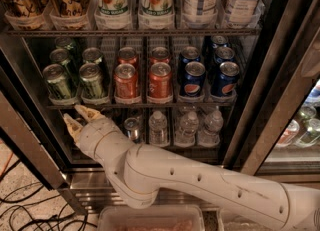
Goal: Pick green can from middle shelf of fridge
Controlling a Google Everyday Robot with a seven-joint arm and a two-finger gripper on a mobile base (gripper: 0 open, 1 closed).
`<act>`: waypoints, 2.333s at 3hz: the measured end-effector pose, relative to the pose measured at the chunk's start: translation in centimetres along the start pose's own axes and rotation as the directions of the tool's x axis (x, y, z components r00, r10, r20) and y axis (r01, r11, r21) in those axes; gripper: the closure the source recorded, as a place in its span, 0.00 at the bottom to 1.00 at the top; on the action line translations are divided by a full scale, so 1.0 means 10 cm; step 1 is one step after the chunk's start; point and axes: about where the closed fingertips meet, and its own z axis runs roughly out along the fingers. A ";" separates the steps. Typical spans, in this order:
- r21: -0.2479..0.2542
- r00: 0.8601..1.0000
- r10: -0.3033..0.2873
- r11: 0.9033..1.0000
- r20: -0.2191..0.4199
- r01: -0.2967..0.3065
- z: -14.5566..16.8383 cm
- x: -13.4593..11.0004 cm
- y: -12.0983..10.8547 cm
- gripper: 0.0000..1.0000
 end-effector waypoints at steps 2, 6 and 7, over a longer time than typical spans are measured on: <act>-0.018 1.000 -0.022 1.000 -0.002 0.022 0.09 -0.03 0.01 0.23; -0.041 0.998 -0.032 0.999 0.052 0.034 0.35 -0.11 -0.06 0.31; -0.019 0.997 -0.026 0.999 0.071 0.028 0.43 -0.15 -0.21 0.30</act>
Offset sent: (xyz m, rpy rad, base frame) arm 0.0092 0.0101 0.0036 -0.0278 -0.0197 0.0273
